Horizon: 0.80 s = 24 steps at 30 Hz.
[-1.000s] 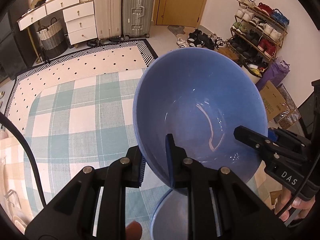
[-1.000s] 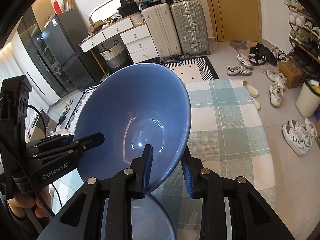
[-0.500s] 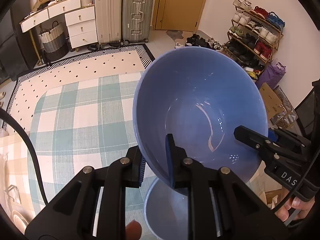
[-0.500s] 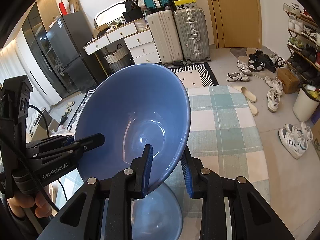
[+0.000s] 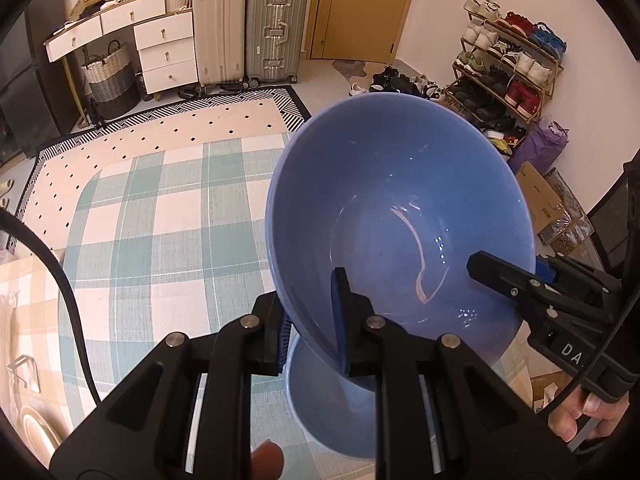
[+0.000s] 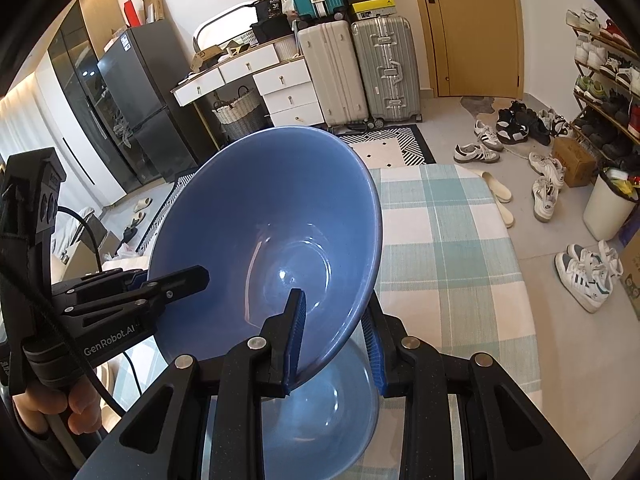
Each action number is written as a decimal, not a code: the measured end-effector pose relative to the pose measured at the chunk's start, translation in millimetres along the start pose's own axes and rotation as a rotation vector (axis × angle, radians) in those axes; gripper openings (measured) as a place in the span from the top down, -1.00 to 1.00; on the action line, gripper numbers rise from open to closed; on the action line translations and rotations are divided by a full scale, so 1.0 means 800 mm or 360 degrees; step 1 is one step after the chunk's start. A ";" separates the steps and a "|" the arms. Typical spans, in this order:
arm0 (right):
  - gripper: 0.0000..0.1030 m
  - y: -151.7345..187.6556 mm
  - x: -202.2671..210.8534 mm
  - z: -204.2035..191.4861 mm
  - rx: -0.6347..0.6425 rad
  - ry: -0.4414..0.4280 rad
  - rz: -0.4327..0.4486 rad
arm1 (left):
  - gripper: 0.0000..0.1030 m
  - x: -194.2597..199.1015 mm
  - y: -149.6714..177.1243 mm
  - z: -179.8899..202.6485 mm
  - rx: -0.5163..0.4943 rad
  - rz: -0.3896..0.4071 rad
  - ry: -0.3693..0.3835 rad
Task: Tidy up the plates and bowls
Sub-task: 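Lift the nested bowls with both grippers and carry them over the third bowl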
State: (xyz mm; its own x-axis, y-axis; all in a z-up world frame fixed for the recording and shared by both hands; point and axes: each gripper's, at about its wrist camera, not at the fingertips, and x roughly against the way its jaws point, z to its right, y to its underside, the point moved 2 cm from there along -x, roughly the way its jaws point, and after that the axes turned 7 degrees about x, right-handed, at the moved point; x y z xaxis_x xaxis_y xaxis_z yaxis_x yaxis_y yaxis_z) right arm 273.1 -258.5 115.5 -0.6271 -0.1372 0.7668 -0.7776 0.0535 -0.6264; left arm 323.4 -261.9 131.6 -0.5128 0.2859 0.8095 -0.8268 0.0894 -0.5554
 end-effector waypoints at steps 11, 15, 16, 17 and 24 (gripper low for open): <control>0.45 0.036 0.014 -0.021 0.0008 -0.0006 -0.0030 | 0.71 0.015 0.043 -0.002 0.0010 -0.0041 -0.0004; 0.45 0.047 0.012 -0.023 0.0008 -0.0013 -0.0047 | 0.71 0.010 0.058 -0.005 0.0014 -0.0064 -0.0001; 0.45 0.050 0.011 -0.023 0.0008 -0.0014 -0.0053 | 0.71 0.007 0.061 -0.006 0.0016 -0.0073 -0.0003; 0.45 0.053 0.010 -0.023 0.0007 -0.0015 -0.0061 | 0.71 0.006 0.065 -0.006 0.0018 -0.0080 -0.0004; 0.45 0.074 0.006 -0.028 0.0029 0.0016 -0.0094 | 0.71 -0.005 0.088 -0.004 0.0010 -0.0111 -0.0012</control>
State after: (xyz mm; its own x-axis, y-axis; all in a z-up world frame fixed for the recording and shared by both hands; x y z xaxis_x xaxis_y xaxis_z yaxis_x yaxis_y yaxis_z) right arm 223.5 -233.9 85.1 -0.5807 -0.1299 0.8037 -0.8123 0.0273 -0.5826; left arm 268.2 -253.8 89.0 -0.4554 0.2722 0.8476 -0.8620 0.1030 -0.4963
